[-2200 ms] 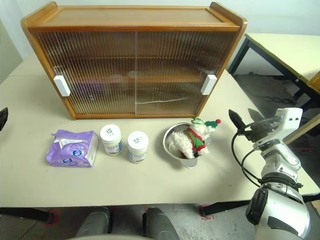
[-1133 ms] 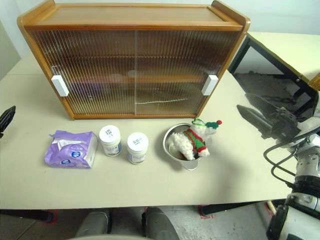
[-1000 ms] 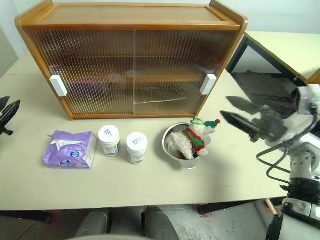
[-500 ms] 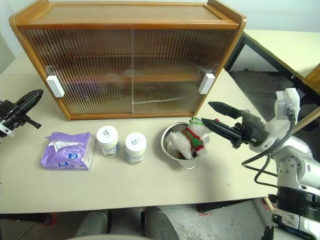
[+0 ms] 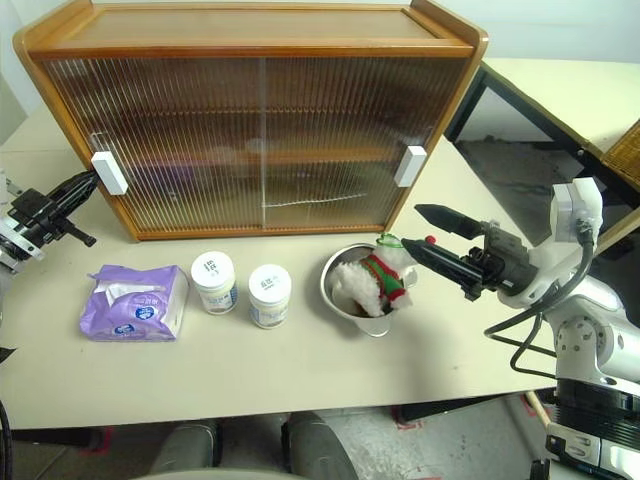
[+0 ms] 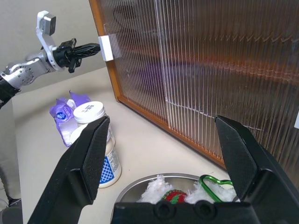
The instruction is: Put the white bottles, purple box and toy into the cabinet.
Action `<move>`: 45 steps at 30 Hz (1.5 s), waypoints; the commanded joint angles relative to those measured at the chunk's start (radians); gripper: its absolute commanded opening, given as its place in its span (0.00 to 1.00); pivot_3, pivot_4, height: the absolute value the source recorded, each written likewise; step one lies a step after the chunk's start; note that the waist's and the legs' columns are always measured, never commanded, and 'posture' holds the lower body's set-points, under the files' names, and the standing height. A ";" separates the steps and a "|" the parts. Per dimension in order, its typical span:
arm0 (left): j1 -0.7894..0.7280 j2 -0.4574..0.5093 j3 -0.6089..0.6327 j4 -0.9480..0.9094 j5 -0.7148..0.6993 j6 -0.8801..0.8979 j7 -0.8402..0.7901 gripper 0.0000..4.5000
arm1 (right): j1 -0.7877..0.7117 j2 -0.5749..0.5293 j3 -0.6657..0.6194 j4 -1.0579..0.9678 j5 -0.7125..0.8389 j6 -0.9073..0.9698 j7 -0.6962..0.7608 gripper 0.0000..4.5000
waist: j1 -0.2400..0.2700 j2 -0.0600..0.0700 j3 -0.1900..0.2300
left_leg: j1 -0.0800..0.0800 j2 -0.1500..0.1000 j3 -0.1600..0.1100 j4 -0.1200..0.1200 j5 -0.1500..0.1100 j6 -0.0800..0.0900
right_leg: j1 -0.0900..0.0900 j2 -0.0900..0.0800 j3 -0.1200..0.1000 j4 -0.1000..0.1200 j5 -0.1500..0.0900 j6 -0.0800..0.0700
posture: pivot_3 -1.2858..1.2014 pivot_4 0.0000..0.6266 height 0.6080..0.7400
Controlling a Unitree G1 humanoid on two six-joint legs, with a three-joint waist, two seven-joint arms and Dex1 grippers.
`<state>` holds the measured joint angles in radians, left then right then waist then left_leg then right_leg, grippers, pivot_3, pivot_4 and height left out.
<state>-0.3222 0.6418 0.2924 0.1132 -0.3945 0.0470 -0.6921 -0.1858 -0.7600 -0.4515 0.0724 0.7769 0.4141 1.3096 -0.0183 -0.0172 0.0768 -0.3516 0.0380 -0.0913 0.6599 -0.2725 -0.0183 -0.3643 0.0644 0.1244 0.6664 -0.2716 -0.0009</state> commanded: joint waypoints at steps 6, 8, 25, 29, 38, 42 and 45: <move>-0.094 -0.032 -0.065 0.077 0.036 -0.033 -0.038 0.01 | 0.014 -0.010 -0.011 -0.033 0.010 0.001 -0.015 1.00 | 0.000 0.000 0.000 | -0.001 0.000 0.000 0.002 0.000 0.000 | 0.000 0.001 0.000 0.000 0.002 0.002 | 0.49 0.12 1.00; -0.112 -0.036 -0.073 0.092 0.040 -0.034 -0.048 0.01 | 0.018 -0.009 -0.010 -0.043 0.012 0.005 -0.020 1.00 | -0.001 0.000 0.000 | -0.002 0.000 0.000 0.003 0.000 0.001 | 0.000 0.001 0.000 -0.001 0.003 0.002 | 0.49 0.12 1.00; -0.205 -0.122 -0.228 0.174 0.148 -0.121 -0.099 0.01 | 0.034 0.000 0.000 -0.073 0.038 0.025 -0.033 1.00 | -0.005 0.001 -0.001 | -0.004 -0.001 0.002 0.008 -0.002 0.003 | 0.001 0.002 0.000 -0.003 0.003 0.010 | 0.48 0.11 1.00; -0.227 -0.160 -0.266 0.195 0.174 -0.145 -0.097 0.01 | 0.031 -0.005 -0.003 -0.069 0.043 0.031 -0.033 1.00 | -0.004 0.001 -0.001 | -0.004 -0.001 0.002 0.012 -0.003 0.005 | 0.004 0.002 0.000 -0.003 0.003 0.012 | 0.49 0.10 1.00; -0.308 -0.232 -0.308 0.273 0.201 -0.186 -0.106 0.01 | 0.053 -0.006 -0.020 -0.097 0.064 0.056 -0.045 1.00 | -0.008 0.001 -0.001 | -0.005 -0.003 0.001 0.018 -0.005 0.009 | 0.006 0.002 0.001 -0.003 0.004 0.014 | 0.48 0.11 1.00; -0.352 -0.256 -0.325 0.335 0.209 -0.213 -0.130 0.01 | 0.070 -0.010 -0.035 -0.112 0.075 0.062 -0.053 1.00 | -0.012 0.001 -0.001 | -0.006 -0.003 0.001 0.018 -0.005 0.009 | 0.005 0.002 0.001 -0.003 0.004 0.014 | 0.47 0.10 1.00; -0.387 -0.271 -0.336 0.384 0.218 -0.234 -0.148 0.01 | 0.084 -0.017 -0.051 -0.118 0.080 0.064 -0.055 1.00 | -0.014 0.002 -0.001 | -0.009 -0.003 0.001 0.018 -0.006 0.010 | 0.004 0.002 0.001 -0.004 0.004 0.015 | 0.46 0.10 1.00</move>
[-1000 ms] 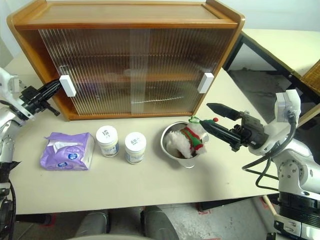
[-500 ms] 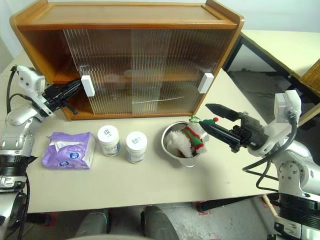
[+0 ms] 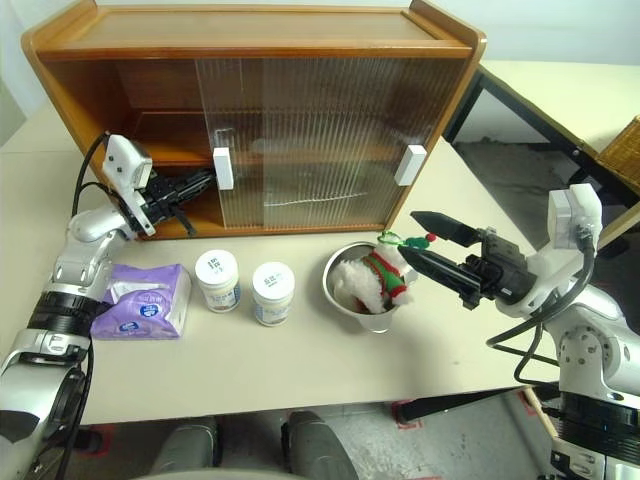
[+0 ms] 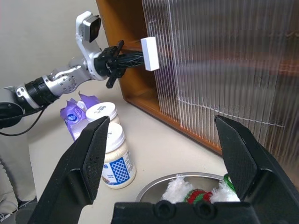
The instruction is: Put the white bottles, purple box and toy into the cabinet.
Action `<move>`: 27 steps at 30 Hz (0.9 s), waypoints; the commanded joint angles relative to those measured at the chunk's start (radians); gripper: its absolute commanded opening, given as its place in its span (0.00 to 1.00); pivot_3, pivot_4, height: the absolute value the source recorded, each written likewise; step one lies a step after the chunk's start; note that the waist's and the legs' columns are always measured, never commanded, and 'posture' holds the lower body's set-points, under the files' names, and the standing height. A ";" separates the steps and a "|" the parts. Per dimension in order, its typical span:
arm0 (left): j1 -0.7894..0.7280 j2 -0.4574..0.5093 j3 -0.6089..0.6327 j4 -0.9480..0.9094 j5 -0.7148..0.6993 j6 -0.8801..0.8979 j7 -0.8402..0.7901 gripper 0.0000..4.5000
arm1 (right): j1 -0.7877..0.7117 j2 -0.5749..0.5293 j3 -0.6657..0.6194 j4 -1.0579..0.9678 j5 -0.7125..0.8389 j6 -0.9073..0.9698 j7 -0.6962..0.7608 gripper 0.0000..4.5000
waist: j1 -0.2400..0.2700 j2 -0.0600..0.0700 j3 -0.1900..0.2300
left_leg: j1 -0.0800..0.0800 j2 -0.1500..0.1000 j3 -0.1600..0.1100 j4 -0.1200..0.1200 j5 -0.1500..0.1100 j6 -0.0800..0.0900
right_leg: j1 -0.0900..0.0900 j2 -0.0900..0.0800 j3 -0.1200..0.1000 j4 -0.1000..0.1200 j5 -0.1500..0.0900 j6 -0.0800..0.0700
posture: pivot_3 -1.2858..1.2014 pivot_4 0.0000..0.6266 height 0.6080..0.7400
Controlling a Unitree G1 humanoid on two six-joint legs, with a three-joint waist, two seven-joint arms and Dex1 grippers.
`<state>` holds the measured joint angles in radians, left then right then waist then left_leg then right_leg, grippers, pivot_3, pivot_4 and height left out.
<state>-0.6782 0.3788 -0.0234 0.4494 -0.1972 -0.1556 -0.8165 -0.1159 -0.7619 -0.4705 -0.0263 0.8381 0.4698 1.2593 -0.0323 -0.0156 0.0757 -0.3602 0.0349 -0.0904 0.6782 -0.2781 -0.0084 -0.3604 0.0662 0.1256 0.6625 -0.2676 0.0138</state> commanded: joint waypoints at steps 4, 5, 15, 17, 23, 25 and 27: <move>-0.077 -0.031 -0.026 0.110 0.028 -0.056 -0.042 0.01 | 0.033 -0.022 -0.051 -0.034 0.028 0.015 -0.010 1.00 | -0.003 0.000 0.000 | -0.004 0.000 -0.001 0.001 0.000 0.001 | -0.001 0.000 0.000 -0.003 0.001 0.003 | 0.46 0.09 1.00; -0.087 -0.038 -0.028 0.122 0.029 -0.061 -0.047 0.01 | 0.037 -0.024 -0.054 -0.038 0.030 0.016 -0.011 1.00 | -0.003 0.001 0.000 | -0.004 0.000 -0.001 0.002 -0.001 0.001 | -0.001 0.000 0.000 -0.003 0.002 0.003 | 0.46 0.09 1.00; -0.129 -0.112 -0.066 0.164 0.040 -0.085 -0.073 0.01 | 0.064 -0.029 -0.070 -0.060 0.037 0.018 -0.023 1.00 | -0.017 0.002 -0.001 | -0.007 -0.001 -0.001 0.003 -0.001 0.004 | 0.001 -0.001 0.001 -0.013 0.007 0.012 | 0.45 0.08 1.00; -0.131 -0.121 -0.073 0.158 0.045 -0.084 -0.072 0.01 | 0.068 -0.032 -0.069 -0.062 0.037 0.019 -0.023 1.00 | -0.017 0.002 -0.001 | -0.007 -0.003 -0.001 0.004 -0.001 0.005 | 0.001 -0.002 0.000 -0.013 0.007 0.012 | 0.45 0.08 1.00; -0.060 -0.076 -0.049 0.017 0.013 0.001 -0.089 0.09 | 0.066 -0.028 -0.059 -0.065 0.037 0.019 -0.025 1.00 | -0.021 0.003 -0.002 | -0.010 -0.013 -0.001 0.006 0.000 0.013 | 0.001 -0.013 0.000 -0.013 0.006 0.016 | 0.45 0.08 1.00; -0.010 -0.062 -0.013 -0.101 -0.080 0.134 -0.096 0.20 | 0.059 -0.027 -0.050 -0.060 0.034 0.018 -0.023 1.00 | -0.026 0.005 -0.003 | -0.013 -0.013 -0.001 0.011 -0.001 0.014 | 0.000 -0.013 0.000 -0.013 0.009 0.013 | 0.45 0.08 1.00; 0.039 -0.040 0.039 -0.263 -0.209 0.318 -0.079 0.37 | 0.045 -0.028 -0.035 -0.050 0.028 0.017 -0.019 1.00 | -0.033 0.005 -0.003 | -0.015 -0.014 -0.001 0.015 -0.002 0.016 | 0.000 -0.013 0.000 -0.013 0.009 0.013 | 0.45 0.09 1.00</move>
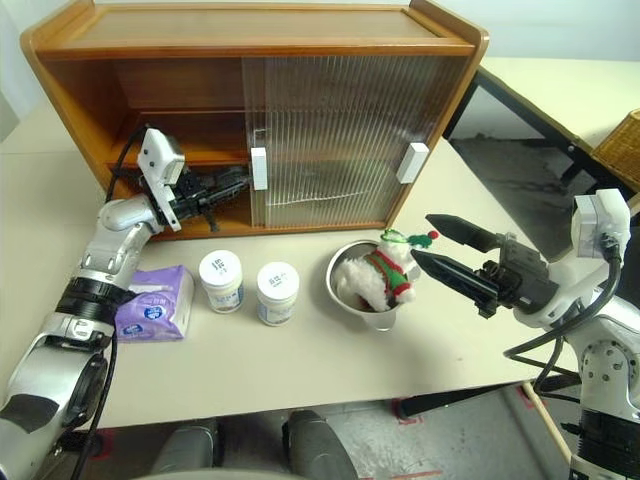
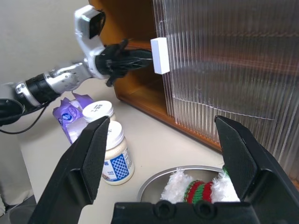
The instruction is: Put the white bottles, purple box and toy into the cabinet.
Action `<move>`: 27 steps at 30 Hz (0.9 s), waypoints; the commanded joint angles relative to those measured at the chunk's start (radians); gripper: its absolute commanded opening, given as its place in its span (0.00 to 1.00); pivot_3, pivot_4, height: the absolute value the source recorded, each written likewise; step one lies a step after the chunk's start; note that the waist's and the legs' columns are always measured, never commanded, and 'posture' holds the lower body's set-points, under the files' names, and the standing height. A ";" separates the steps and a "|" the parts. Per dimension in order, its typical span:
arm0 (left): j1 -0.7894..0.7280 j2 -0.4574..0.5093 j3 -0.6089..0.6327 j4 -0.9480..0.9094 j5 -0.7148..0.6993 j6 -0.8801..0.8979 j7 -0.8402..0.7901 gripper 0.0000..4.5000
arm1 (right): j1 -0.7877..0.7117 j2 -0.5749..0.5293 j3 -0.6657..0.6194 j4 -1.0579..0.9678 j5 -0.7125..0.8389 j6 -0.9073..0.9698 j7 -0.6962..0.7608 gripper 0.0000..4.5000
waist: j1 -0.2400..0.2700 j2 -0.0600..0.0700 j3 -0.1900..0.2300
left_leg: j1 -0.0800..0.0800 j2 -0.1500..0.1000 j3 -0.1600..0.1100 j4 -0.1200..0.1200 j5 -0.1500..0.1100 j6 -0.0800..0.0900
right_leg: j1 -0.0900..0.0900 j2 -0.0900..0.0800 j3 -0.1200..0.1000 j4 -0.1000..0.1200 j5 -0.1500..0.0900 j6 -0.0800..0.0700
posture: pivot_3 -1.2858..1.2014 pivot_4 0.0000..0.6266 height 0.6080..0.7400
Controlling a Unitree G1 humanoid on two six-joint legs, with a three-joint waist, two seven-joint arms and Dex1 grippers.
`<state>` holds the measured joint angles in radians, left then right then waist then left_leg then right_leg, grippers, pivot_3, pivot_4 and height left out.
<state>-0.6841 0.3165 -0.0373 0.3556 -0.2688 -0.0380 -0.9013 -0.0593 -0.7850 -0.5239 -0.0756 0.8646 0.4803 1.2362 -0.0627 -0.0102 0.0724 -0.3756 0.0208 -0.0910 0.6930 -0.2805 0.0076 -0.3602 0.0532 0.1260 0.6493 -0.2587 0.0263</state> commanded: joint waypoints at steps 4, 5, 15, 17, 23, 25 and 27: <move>0.122 0.171 0.101 -0.419 -0.254 0.514 0.028 0.68 | -0.034 -0.012 0.066 0.030 -0.028 -0.004 0.037 1.00 | -0.008 0.000 0.000 | -0.001 0.000 0.000 0.001 0.000 0.000 | -0.001 0.000 0.000 0.000 0.001 -0.002 | 0.47 0.10 1.00; 0.137 0.202 0.116 -0.465 -0.291 0.594 0.043 0.73 | -0.040 -0.011 0.077 0.036 -0.034 -0.008 0.041 1.00 | -0.010 0.000 0.000 | -0.001 0.000 0.000 0.000 0.000 0.000 | -0.002 0.001 0.000 0.000 0.001 -0.003 | 0.47 0.10 1.00; 0.388 0.565 0.479 -0.796 -0.695 1.353 0.218 0.99 | -0.134 -0.006 0.151 0.123 -0.077 -0.032 0.089 1.00 | 0.011 0.002 -0.001 | 0.002 0.003 -0.001 -0.005 0.000 -0.003 | -0.006 0.000 0.001 0.002 0.004 -0.012 | 0.49 0.12 1.00; 0.436 0.548 0.576 -0.790 -0.719 1.442 0.289 0.99 | -0.136 -0.003 0.153 0.132 -0.081 -0.039 0.095 1.00 | 0.018 0.002 -0.001 | 0.004 0.003 -0.004 -0.012 0.002 -0.006 | -0.007 -0.002 0.003 0.002 0.005 -0.014 | 0.49 0.12 1.00; 0.530 0.498 0.680 -0.789 -0.696 1.608 0.419 0.99 | -0.136 0.010 0.154 0.151 -0.087 -0.051 0.101 1.00 | 0.025 0.003 -0.001 | 0.010 0.003 -0.005 -0.023 0.006 -0.011 | -0.010 -0.006 0.006 0.005 0.003 -0.022 | 0.50 0.13 1.00; 0.547 0.486 0.668 -0.793 -0.684 1.643 0.443 0.99 | -0.138 0.011 0.154 0.150 -0.086 -0.051 0.100 1.00 | 0.025 0.003 -0.001 | 0.011 0.003 -0.004 -0.026 0.008 -0.014 | -0.011 -0.005 0.006 0.006 0.003 -0.023 | 0.50 0.13 1.00; 0.556 0.461 0.643 -0.789 -0.657 1.651 0.473 0.99 | -0.139 0.012 0.154 0.150 -0.086 -0.050 0.100 1.00 | 0.027 0.003 -0.001 | 0.011 0.003 -0.004 -0.030 0.010 -0.017 | -0.012 -0.005 0.006 0.006 0.002 -0.024 | 0.50 0.13 1.00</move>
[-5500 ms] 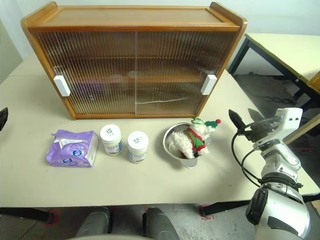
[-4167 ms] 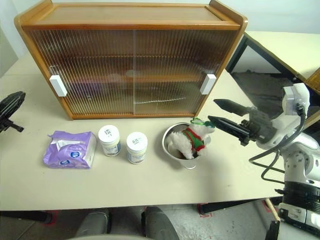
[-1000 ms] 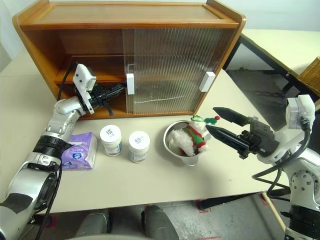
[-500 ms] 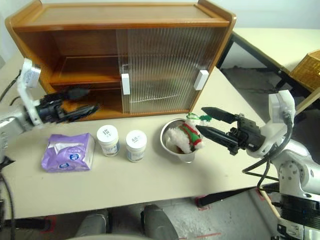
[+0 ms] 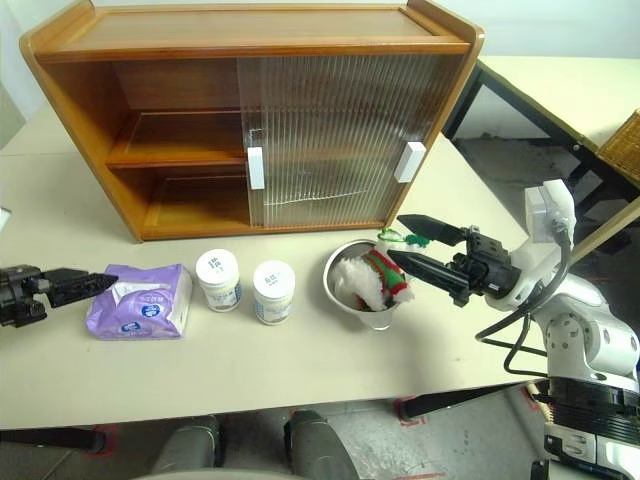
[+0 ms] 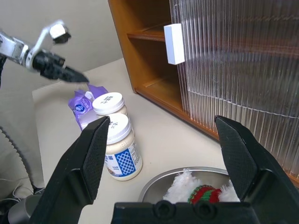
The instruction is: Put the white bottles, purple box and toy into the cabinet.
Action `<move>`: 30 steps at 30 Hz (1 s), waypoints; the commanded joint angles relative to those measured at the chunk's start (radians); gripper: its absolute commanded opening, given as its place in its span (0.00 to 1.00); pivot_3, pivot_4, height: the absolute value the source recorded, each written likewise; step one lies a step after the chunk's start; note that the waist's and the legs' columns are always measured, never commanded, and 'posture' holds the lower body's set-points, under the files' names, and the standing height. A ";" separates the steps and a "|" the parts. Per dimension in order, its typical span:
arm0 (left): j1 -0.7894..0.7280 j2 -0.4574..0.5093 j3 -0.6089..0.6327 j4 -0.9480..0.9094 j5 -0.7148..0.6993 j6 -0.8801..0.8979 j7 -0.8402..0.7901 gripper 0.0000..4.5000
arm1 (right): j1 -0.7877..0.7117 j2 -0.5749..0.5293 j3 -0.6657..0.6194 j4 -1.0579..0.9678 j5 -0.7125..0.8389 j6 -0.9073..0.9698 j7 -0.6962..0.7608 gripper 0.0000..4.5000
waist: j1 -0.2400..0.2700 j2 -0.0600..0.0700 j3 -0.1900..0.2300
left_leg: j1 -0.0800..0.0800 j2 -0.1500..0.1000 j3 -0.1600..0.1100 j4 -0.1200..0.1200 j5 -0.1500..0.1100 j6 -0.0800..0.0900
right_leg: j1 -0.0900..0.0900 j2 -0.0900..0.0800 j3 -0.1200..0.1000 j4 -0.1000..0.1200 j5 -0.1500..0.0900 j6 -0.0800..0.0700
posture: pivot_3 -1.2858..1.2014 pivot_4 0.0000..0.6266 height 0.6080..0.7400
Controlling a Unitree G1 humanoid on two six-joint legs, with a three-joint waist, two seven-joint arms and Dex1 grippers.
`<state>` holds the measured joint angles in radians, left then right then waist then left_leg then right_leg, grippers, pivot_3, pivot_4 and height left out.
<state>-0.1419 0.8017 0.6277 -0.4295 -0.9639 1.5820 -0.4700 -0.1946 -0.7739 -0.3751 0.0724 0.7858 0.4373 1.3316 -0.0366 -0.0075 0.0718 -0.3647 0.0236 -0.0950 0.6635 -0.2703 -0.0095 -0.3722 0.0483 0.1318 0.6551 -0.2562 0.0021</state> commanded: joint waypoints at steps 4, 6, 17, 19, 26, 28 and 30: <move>0.029 -0.066 -0.071 0.019 0.096 0.029 0.089 0.99 | -0.001 0.002 0.005 -0.005 -0.009 -0.005 0.000 1.00 | 0.005 0.000 0.000 | 0.000 0.001 -0.001 -0.002 0.002 -0.003 | -0.001 0.003 0.000 0.001 -0.001 -0.002 | 0.49 0.13 1.00; 0.017 -0.099 -0.074 0.056 0.122 0.032 0.118 0.99 | 0.006 0.000 0.000 -0.004 -0.009 -0.006 0.003 1.00 | 0.005 0.000 0.000 | 0.001 0.001 -0.001 -0.003 0.002 -0.004 | -0.001 0.004 0.001 0.002 -0.001 -0.002 | 0.49 0.13 1.00; -0.016 -0.186 -0.128 0.210 0.181 0.032 0.177 0.71 | 0.018 -0.005 -0.005 -0.033 -0.005 -0.001 -0.011 1.00 | 0.005 -0.002 0.002 | 0.009 -0.001 0.000 -0.003 0.003 -0.005 | 0.003 0.006 0.007 0.009 -0.003 -0.002 | 0.48 0.14 1.00; -0.023 -0.199 -0.118 0.206 0.192 0.032 0.182 0.55 | 0.020 -0.005 -0.005 -0.039 -0.004 0.001 -0.014 1.00 | 0.004 -0.003 0.003 | 0.013 -0.001 0.001 -0.004 0.003 -0.005 | 0.006 0.006 0.011 0.009 -0.004 0.000 | 0.48 0.14 1.00; 0.013 -0.246 -0.023 0.101 0.161 0.024 0.131 0.07 | 0.032 0.038 0.016 -0.061 -0.007 -0.016 -0.027 1.00 | 0.000 -0.004 0.004 | 0.017 -0.004 0.000 -0.004 0.001 -0.003 | 0.008 0.006 0.023 0.009 -0.009 0.008 | 0.48 0.14 1.00; 0.021 -0.262 0.011 0.072 0.149 0.032 0.127 0.02 | 0.027 0.044 0.016 -0.060 -0.006 -0.016 -0.025 1.00 | 0.000 -0.005 0.005 | 0.016 -0.004 0.000 -0.004 0.001 -0.002 | 0.007 0.006 0.023 0.009 -0.009 0.008 | 0.49 0.14 1.00; 0.020 -0.282 0.058 0.047 0.117 0.032 0.130 0.02 | 0.023 0.046 0.022 -0.056 -0.009 -0.018 -0.015 1.00 | 0.002 -0.008 0.007 | 0.016 -0.004 0.000 -0.004 0.000 -0.002 | 0.007 0.006 0.023 0.009 -0.009 0.006 | 0.49 0.14 1.00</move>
<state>-0.1275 0.5269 0.6514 -0.3513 -0.8207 1.5962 -0.3370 -0.1673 -0.7286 -0.3688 0.0255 0.7761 0.4190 1.3099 -0.0350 -0.0151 0.0789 -0.3491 0.0198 -0.0949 0.6592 -0.2710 -0.0122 -0.3653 0.0546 0.1547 0.6644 -0.2651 0.0073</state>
